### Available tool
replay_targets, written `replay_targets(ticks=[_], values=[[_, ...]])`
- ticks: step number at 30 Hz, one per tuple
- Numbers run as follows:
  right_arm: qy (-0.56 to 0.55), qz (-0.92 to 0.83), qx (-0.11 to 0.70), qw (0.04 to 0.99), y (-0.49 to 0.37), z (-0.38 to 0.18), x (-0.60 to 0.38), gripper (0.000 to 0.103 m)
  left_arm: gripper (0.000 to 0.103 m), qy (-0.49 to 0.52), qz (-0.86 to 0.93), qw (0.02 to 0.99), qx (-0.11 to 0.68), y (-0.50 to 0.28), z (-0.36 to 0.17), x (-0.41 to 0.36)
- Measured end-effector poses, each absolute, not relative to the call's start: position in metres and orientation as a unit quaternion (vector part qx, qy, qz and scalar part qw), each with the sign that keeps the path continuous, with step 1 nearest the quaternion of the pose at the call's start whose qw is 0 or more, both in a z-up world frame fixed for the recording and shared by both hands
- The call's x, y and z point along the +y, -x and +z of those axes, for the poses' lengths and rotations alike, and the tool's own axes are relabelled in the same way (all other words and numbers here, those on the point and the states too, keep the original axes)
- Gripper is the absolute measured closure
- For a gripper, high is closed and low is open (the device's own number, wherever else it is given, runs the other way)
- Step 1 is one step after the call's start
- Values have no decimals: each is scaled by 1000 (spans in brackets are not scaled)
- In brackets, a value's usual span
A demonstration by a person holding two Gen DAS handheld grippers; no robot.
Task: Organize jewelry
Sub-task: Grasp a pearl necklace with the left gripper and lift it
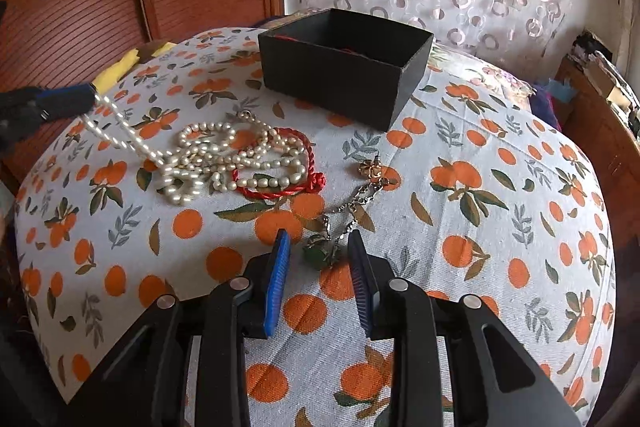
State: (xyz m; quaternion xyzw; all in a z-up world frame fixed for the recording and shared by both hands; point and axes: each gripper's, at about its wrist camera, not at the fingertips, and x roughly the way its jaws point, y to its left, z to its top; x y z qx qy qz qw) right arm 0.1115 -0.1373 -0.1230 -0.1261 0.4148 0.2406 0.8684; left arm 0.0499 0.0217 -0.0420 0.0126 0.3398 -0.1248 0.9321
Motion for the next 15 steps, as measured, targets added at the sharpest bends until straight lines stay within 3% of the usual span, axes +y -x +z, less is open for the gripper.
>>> replay_targets(ticks=[2,3,15], values=[[127,244,415,867,-110,-123,-139,75,96,-14,-124,935,332,-48,-35,21],[127,245,415,867,-109,-123,-141,86,96,-14,-124,936,329,-48,-33,22],[112,254,379,883,-101,-86,-154,86,96,-17,-121,947,296,-55,2,21]])
